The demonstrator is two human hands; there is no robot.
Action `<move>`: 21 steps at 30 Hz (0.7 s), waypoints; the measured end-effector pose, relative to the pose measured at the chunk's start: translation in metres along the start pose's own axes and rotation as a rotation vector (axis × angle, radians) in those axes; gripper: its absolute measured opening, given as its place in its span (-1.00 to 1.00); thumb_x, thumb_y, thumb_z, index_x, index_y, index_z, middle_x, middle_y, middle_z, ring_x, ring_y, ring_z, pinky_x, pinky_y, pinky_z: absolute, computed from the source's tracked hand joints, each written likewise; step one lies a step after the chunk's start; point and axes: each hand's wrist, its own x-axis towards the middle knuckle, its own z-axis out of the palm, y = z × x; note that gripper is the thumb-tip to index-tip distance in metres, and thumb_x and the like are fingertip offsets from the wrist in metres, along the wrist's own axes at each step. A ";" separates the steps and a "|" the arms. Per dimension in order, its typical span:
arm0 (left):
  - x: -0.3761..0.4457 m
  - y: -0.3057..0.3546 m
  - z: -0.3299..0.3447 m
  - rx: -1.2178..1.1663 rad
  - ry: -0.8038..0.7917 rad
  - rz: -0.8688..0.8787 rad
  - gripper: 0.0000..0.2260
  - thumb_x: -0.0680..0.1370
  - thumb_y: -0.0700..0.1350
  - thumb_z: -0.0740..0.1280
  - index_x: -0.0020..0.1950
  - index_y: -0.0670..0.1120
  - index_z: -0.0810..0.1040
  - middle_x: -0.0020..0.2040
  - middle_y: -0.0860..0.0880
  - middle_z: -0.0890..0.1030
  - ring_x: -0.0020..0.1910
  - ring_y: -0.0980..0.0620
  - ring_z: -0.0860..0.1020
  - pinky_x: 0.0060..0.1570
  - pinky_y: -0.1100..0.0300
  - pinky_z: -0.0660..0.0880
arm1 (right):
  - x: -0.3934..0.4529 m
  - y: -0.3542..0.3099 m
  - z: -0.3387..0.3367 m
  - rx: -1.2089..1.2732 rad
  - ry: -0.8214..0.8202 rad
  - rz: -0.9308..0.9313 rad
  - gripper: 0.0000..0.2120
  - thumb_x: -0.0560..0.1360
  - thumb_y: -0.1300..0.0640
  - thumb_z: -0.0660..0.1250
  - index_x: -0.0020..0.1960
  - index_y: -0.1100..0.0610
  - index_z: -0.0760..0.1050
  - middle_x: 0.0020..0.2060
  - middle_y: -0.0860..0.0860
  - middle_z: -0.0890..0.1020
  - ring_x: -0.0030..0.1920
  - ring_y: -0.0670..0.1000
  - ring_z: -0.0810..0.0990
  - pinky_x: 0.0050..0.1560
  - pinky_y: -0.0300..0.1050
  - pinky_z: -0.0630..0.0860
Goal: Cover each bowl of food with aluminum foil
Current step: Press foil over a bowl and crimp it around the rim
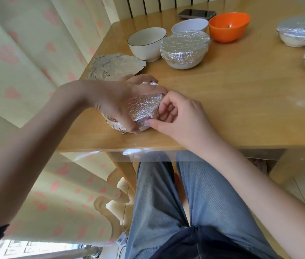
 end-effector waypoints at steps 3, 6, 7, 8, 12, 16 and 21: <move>-0.002 0.002 -0.001 -0.012 -0.018 -0.010 -0.11 0.02 0.38 0.39 0.19 0.71 -0.07 0.44 0.42 -0.06 0.54 0.13 -0.07 0.47 -0.17 0.14 | 0.003 -0.001 -0.004 0.064 -0.033 0.041 -0.70 0.29 0.06 0.57 -0.18 0.16 0.50 -0.33 -0.08 0.61 -0.36 -0.13 0.51 -0.26 -0.24 0.52; -0.001 0.004 -0.001 -0.009 -0.022 -0.012 -0.11 0.02 0.38 0.39 0.19 0.71 -0.06 0.44 0.42 -0.06 0.54 0.12 -0.08 0.47 -0.21 0.15 | 0.004 -0.002 -0.008 0.062 -0.077 0.070 -0.74 0.31 0.04 0.56 -0.18 0.11 0.52 -0.35 -0.09 0.60 -0.38 -0.20 0.50 -0.30 -0.36 0.46; -0.001 0.004 -0.002 -0.011 -0.024 -0.015 -0.11 0.01 0.38 0.39 0.18 0.71 -0.07 0.44 0.42 -0.06 0.54 0.12 -0.09 0.46 -0.21 0.14 | 0.005 -0.002 -0.010 0.059 -0.093 0.078 -0.76 0.32 0.04 0.55 -0.19 0.09 0.52 -0.34 -0.09 0.60 -0.38 -0.21 0.50 -0.31 -0.39 0.45; -0.001 0.005 -0.002 -0.013 -0.024 -0.019 -0.12 0.01 0.38 0.38 0.17 0.72 -0.07 0.43 0.42 -0.06 0.54 0.11 -0.09 0.46 -0.22 0.14 | 0.005 -0.002 -0.011 0.057 -0.105 0.086 -0.77 0.32 0.04 0.54 -0.19 0.08 0.52 -0.34 -0.10 0.60 -0.38 -0.22 0.49 -0.31 -0.40 0.44; -0.002 0.008 -0.001 -0.010 -0.021 -0.024 -0.12 0.01 0.38 0.38 0.15 0.73 -0.08 0.41 0.43 -0.04 0.53 0.10 -0.08 0.46 -0.22 0.15 | 0.010 -0.002 -0.013 0.059 -0.102 0.096 -0.78 0.29 0.02 0.57 -0.24 0.07 0.55 -0.33 -0.09 0.63 -0.40 -0.23 0.47 -0.31 -0.33 0.46; -0.002 0.008 -0.002 -0.008 -0.016 -0.026 -0.10 0.08 0.29 0.47 0.21 0.69 -0.04 0.43 0.42 -0.05 0.52 0.15 -0.07 0.47 -0.14 0.15 | 0.023 -0.003 -0.017 0.042 -0.118 0.133 -0.73 0.18 0.03 0.63 -0.32 0.08 0.56 -0.51 -0.22 0.56 -0.48 -0.25 0.43 -0.40 -0.40 0.34; -0.002 0.006 0.000 -0.027 0.015 -0.029 -0.09 0.03 0.34 0.42 0.28 0.65 0.05 0.41 0.43 -0.03 0.50 0.17 -0.04 0.43 -0.03 0.14 | 0.034 -0.006 -0.022 -0.023 -0.142 0.023 -0.55 0.15 0.10 0.65 -0.22 0.09 0.38 -0.44 -0.07 0.52 -0.48 -0.15 0.40 -0.40 -0.13 0.46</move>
